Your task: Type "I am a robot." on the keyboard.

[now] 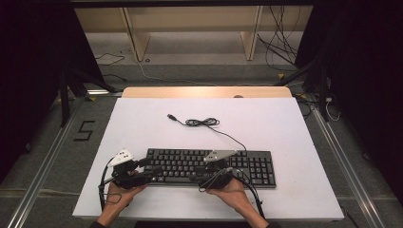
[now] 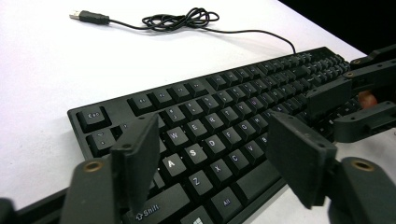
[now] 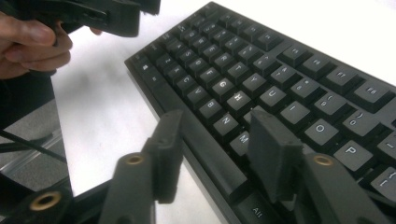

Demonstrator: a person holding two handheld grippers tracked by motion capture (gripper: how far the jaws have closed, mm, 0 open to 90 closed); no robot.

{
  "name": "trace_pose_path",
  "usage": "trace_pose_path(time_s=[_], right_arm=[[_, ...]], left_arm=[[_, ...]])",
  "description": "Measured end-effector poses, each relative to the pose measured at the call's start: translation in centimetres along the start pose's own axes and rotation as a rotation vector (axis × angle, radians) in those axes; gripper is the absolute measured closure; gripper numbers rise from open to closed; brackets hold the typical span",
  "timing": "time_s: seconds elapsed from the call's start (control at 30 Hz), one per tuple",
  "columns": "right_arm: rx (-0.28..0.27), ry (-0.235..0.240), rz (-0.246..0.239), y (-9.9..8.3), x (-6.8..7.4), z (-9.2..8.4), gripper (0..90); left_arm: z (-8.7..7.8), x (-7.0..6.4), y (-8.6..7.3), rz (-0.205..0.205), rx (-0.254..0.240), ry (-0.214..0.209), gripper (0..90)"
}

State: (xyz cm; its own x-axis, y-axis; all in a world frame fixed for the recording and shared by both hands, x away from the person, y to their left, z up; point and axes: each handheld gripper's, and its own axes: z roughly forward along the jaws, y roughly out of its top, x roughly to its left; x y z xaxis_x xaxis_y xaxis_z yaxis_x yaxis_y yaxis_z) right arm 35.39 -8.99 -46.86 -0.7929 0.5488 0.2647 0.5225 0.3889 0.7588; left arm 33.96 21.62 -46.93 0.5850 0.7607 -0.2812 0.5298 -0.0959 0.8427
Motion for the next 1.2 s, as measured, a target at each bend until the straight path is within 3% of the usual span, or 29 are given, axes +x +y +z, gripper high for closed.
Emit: trace_pose_path(time_s=[0.27, 0.5, 0.8, 0.9, 1.2], right_arm=[[-0.030, -0.001, 0.015, 0.1, -0.1, -0.6, 44.2], [-0.046, 0.002, 0.013, 0.0, -0.1, -1.0, 41.4], [-0.057, 0.011, 0.013, -0.2, 0.3, -1.3, 38.1], [-0.063, 0.008, 0.010, -0.2, 0.3, -1.4, 37.4], [-0.066, 0.010, 0.007, -0.5, 0.6, -1.7, 34.0]], left_arm=[[0.4, 0.2, 0.0, -0.003, 0.015, 0.020, 51.4], [0.6, 0.5, 0.0, -0.007, 0.029, 0.043, 67.0], [1.3, 0.7, 0.0, -0.002, 0.087, 0.075, 84.8], [1.5, 0.9, 0.0, 0.002, 0.104, 0.083, 88.7], [2.3, 1.0, 0.1, 0.006, 0.151, 0.093, 88.9]])
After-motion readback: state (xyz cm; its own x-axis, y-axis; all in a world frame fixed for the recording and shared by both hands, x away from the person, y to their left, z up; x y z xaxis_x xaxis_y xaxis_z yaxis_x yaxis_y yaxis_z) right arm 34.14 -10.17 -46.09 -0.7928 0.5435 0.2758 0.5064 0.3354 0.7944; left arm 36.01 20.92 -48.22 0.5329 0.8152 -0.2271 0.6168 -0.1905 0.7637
